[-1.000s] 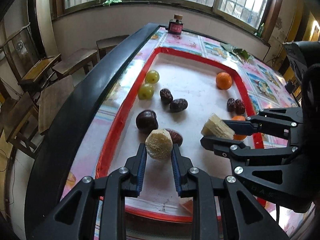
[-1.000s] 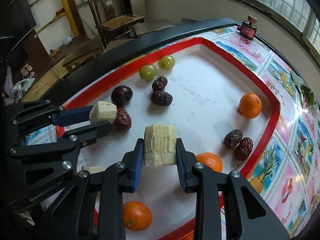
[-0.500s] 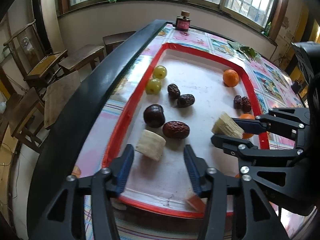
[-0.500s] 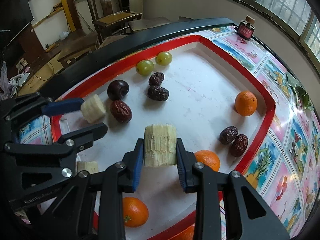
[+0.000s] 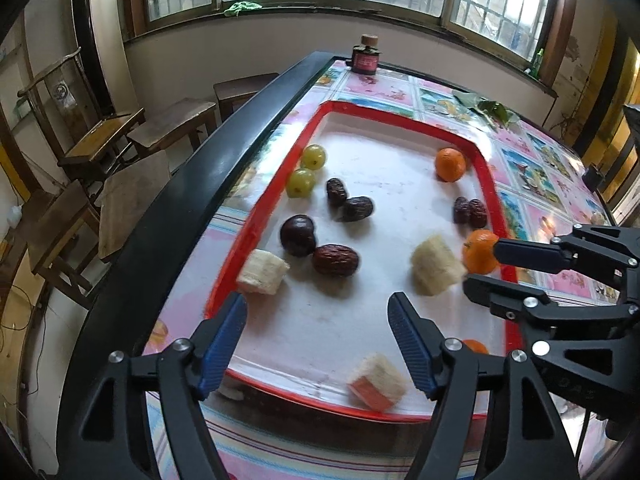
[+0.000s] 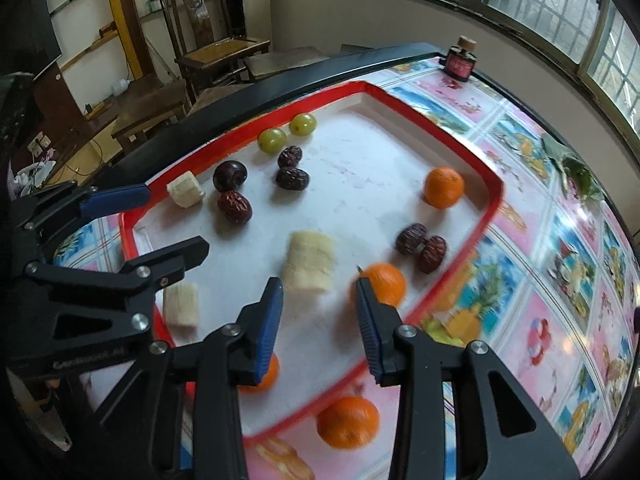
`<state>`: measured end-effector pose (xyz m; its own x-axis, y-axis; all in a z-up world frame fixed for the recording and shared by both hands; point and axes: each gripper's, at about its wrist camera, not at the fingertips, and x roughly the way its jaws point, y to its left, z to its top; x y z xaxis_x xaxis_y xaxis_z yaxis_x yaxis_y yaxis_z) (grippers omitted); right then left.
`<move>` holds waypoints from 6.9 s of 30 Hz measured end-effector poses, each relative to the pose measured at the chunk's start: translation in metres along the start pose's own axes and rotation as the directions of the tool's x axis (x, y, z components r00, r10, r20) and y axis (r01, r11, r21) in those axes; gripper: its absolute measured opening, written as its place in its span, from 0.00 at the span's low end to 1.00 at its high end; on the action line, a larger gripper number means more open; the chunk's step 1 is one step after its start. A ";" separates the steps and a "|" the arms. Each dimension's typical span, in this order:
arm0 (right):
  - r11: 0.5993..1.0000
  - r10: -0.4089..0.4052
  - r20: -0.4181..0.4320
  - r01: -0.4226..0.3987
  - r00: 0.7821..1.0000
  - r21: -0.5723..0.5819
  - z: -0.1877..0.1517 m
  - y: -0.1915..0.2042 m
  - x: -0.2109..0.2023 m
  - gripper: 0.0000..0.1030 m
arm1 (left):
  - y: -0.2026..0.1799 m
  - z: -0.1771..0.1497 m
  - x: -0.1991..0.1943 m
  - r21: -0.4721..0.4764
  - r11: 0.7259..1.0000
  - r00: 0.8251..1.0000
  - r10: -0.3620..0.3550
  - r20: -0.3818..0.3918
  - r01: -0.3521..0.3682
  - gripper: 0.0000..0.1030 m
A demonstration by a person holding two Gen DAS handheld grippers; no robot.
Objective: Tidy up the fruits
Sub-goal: 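Move both grippers back and grasp an orange with the left gripper, then grasp a pale cylinder piece with the right gripper while the left gripper holds the orange, then carry the orange and pale piece into the red tray and open both grippers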
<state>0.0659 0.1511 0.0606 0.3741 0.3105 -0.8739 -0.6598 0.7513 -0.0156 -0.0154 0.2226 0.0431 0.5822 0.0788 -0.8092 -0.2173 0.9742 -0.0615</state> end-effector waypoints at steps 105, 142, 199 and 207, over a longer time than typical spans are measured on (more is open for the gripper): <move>0.864 -0.190 0.033 0.151 0.981 0.481 -0.207 -0.274 -0.107 0.31 | -0.244 -0.057 0.013 0.327 0.937 0.992 -0.124 -0.015 0.122 0.31; 0.922 -0.079 0.012 0.069 0.997 0.381 -0.177 -0.129 -0.075 0.32 | -0.185 -0.049 -0.027 0.347 0.891 0.954 -0.295 -0.050 0.293 0.32; 0.993 0.092 -0.042 -0.088 0.995 0.085 -0.019 -0.005 0.029 0.32 | -0.001 0.002 0.020 0.006 1.000 1.000 -0.022 -0.022 0.022 0.53; 0.996 0.050 -0.039 -0.047 0.998 0.074 -0.017 0.001 0.023 0.49 | -0.006 0.003 0.010 -0.019 1.000 1.000 0.014 0.014 -0.014 0.77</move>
<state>0.0630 0.1490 0.0328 0.3152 0.3248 -0.8917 -0.6264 0.7770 0.0616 -0.0055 0.2178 0.0371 0.5899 0.0951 -0.8018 -0.2397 0.9689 -0.0614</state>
